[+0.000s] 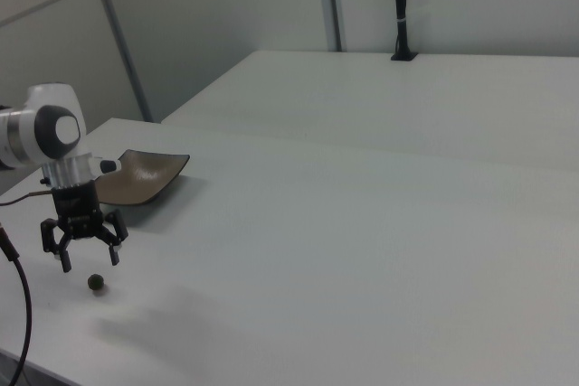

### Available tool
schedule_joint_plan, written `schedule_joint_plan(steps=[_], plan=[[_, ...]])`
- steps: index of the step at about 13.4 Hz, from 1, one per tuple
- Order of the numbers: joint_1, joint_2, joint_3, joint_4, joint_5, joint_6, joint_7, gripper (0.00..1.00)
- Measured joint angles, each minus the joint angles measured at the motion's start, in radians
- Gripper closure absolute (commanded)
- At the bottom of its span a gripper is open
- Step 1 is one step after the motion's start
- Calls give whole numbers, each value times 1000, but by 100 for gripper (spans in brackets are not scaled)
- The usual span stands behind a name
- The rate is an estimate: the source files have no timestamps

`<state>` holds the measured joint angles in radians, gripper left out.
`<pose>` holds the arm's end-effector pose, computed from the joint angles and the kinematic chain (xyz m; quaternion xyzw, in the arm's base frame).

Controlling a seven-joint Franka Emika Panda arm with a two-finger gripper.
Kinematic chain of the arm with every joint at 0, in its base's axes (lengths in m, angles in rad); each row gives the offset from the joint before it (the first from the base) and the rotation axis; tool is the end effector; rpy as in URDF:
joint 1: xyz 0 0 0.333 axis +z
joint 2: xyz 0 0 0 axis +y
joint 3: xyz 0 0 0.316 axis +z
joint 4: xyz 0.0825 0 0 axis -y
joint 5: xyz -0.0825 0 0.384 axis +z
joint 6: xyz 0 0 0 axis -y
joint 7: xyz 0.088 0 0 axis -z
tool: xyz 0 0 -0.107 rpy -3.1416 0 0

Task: Strawberries on a ceramic plate
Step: 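Lower the gripper around the strawberry and close on it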

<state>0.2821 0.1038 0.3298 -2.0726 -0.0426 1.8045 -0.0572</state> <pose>0.4291 0.2946 0.3591 0.9252 0.3331 -0.1742 0.0525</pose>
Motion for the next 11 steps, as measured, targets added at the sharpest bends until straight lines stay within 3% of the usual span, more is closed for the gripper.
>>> schedule_joint_plan(steps=[4, 11], plan=[[7, 16, 0, -60, 0, 129, 0, 0], [17, 40, 13, -98, -1, 259, 0, 11]])
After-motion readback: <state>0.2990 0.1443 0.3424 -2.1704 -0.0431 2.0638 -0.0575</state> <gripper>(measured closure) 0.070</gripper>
